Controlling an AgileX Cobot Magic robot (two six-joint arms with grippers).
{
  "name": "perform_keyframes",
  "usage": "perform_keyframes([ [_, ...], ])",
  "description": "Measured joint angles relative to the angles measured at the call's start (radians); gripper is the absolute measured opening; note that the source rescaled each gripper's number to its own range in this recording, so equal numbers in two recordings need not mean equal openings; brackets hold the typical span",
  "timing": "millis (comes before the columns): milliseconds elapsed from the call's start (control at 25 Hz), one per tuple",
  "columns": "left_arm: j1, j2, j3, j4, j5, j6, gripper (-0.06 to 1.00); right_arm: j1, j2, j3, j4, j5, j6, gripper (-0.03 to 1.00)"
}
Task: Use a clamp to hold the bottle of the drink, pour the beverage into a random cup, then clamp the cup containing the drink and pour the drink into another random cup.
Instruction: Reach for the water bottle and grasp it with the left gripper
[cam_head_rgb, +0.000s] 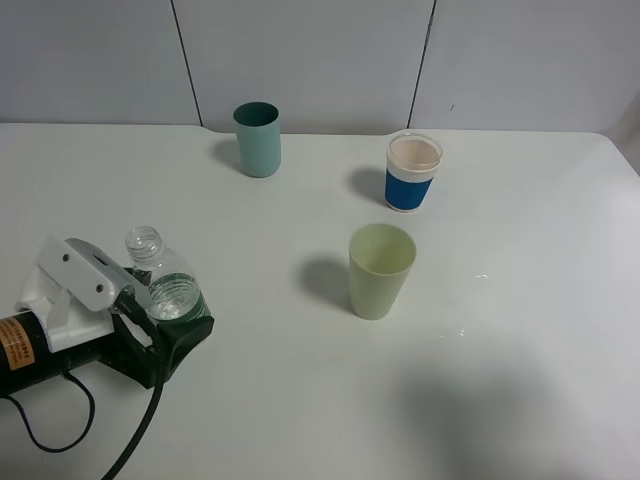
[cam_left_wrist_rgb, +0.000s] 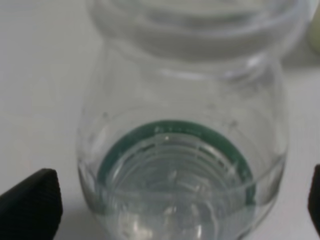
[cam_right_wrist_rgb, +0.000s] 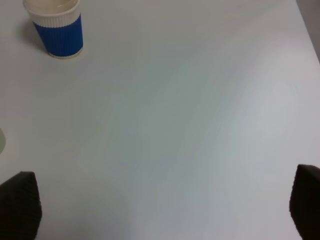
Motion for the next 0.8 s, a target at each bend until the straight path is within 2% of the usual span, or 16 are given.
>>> perform_keyframes([
  [160,0.0,0.029,0.0,0.001,-0.033,0.0,1.0,0.0,0.0,0.0,0.0,0.0,0.0,1.0],
  [320,0.0,0.059,0.0,0.006,-0.12,0.0,1.0,0.0,0.0,0.0,0.0,0.0,0.0,1.0],
  [800,0.0,0.21,0.0,0.018,-0.12,0.004,1.0,0.0,0.0,0.0,0.0,0.0,0.0,1.0],
])
